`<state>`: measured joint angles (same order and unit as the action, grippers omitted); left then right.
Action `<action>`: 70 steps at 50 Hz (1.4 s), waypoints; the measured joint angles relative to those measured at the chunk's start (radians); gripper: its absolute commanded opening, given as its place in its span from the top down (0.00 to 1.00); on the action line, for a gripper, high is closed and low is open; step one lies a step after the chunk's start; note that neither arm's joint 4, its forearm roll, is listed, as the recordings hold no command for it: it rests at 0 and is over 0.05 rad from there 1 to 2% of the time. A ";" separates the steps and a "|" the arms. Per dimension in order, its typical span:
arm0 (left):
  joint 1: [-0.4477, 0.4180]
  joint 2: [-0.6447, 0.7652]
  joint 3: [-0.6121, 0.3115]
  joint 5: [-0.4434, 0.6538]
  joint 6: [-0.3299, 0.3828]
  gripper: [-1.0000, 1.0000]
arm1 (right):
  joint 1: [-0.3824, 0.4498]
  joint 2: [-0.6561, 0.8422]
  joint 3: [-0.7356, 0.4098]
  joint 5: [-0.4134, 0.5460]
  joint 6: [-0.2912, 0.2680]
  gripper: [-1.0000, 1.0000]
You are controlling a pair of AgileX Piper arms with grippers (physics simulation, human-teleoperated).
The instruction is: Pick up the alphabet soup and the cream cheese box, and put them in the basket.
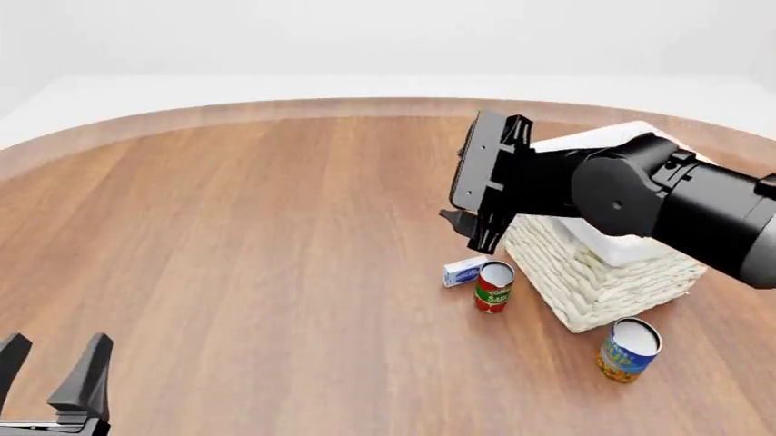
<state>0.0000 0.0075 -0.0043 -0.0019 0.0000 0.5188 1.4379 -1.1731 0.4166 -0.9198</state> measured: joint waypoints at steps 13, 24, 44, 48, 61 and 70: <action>0.000 0.000 0.000 0.000 0.000 0.00 | -0.014 0.080 -0.071 0.060 -0.091 0.00; 0.000 0.000 0.000 0.000 0.000 0.00 | -0.007 0.149 -0.165 0.134 -0.127 0.00; 0.000 0.000 0.000 0.000 0.000 0.00 | 0.020 0.247 -0.316 0.274 -0.137 0.00; 0.000 0.000 0.000 0.000 0.000 0.00 | 0.018 0.265 -0.330 0.290 -0.146 0.00; 0.000 0.000 0.000 0.000 0.000 0.00 | -0.004 0.321 -0.370 0.332 -0.216 0.00; 0.000 0.000 0.000 0.000 0.000 0.00 | -0.010 0.360 -0.408 0.368 -0.249 0.00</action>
<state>0.0000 0.0075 -0.0043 -0.0019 0.0000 0.5092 1.7982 -1.5808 0.7842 -1.1684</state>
